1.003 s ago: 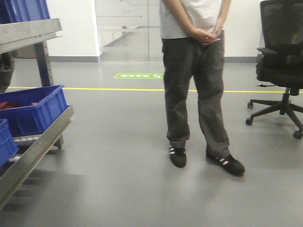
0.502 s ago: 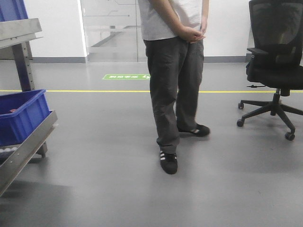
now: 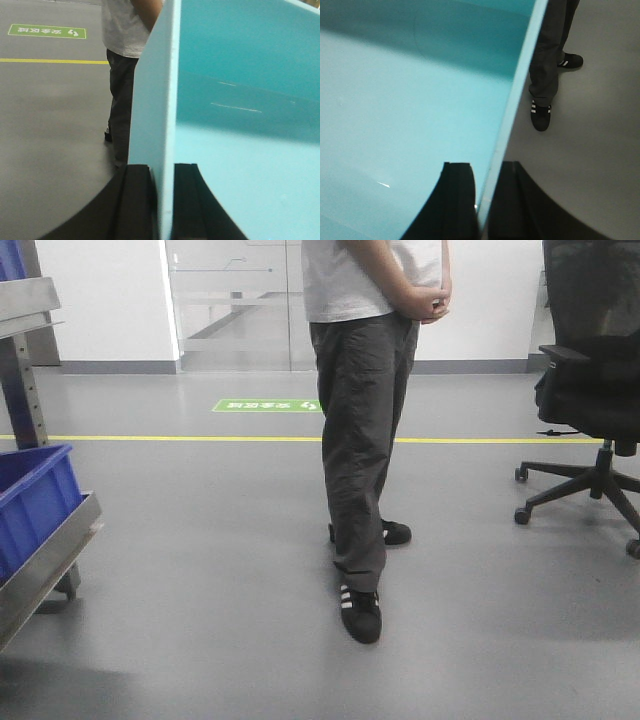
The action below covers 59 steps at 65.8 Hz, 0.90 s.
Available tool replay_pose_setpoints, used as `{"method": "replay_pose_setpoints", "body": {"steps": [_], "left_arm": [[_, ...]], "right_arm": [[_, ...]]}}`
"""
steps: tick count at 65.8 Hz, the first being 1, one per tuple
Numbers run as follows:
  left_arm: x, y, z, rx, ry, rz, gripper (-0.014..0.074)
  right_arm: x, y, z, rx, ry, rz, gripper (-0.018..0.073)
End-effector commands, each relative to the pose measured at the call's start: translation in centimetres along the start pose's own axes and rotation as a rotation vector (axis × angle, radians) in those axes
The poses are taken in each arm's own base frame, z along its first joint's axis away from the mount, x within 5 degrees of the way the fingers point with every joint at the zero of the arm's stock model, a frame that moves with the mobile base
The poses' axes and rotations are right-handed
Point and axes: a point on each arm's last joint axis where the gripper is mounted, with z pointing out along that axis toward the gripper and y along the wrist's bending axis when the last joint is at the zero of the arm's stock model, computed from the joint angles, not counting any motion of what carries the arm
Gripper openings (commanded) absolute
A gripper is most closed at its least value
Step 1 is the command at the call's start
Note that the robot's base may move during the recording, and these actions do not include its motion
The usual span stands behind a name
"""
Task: Fetch blue bin and place on conveyor start
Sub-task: 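Carry the teal bin in both grippers across the floor past a person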
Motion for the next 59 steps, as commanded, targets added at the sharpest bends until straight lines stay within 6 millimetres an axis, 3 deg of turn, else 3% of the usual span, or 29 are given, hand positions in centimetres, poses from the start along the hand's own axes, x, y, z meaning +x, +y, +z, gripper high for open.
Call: {"method": "replay_pose_setpoints", "body": {"steps": [1, 59], "left_arm": [[-1.13, -0.01, -0.76, 0.010, -0.087, -0.022, -0.0111], [-1.13, -0.01, -0.76, 0.010, -0.087, -0.022, -0.0111]], "right_arm": [[-0.30, -0.59, -0.37, 0.047, -0.026, -0.052, -0.0153], [-0.30, -0.59, -0.37, 0.047, -0.026, -0.052, -0.0153]]}}
